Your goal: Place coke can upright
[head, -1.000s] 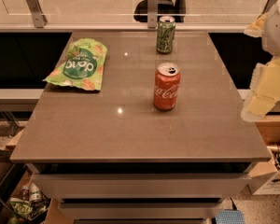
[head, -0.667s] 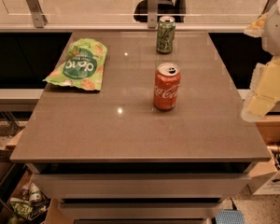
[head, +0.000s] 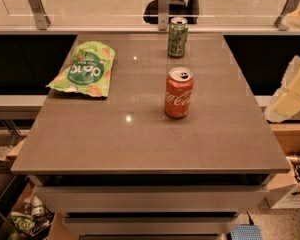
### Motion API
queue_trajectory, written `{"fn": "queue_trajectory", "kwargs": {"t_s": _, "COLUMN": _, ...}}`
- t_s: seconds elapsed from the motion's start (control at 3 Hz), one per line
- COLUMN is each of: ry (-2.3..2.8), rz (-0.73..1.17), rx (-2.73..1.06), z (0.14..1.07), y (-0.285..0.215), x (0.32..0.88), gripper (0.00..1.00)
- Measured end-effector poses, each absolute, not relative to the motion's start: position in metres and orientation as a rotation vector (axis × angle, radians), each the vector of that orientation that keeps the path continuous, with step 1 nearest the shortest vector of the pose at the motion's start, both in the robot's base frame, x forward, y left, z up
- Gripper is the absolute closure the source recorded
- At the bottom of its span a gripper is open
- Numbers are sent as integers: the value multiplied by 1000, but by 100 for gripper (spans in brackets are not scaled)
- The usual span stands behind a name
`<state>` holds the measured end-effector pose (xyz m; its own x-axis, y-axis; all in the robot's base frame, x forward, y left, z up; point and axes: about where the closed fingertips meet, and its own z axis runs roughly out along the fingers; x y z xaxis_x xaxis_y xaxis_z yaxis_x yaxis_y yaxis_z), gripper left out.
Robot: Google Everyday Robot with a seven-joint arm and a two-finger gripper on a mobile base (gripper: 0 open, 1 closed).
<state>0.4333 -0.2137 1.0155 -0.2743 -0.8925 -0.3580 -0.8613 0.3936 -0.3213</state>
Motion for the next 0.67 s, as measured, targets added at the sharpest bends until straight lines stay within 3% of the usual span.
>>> {"fn": "queue_trajectory", "kwargs": {"t_s": 0.67, "ry": 2089, "rz": 24, "rx": -1364, "z": 1017, "y": -210, "x": 438, "gripper": 0}}
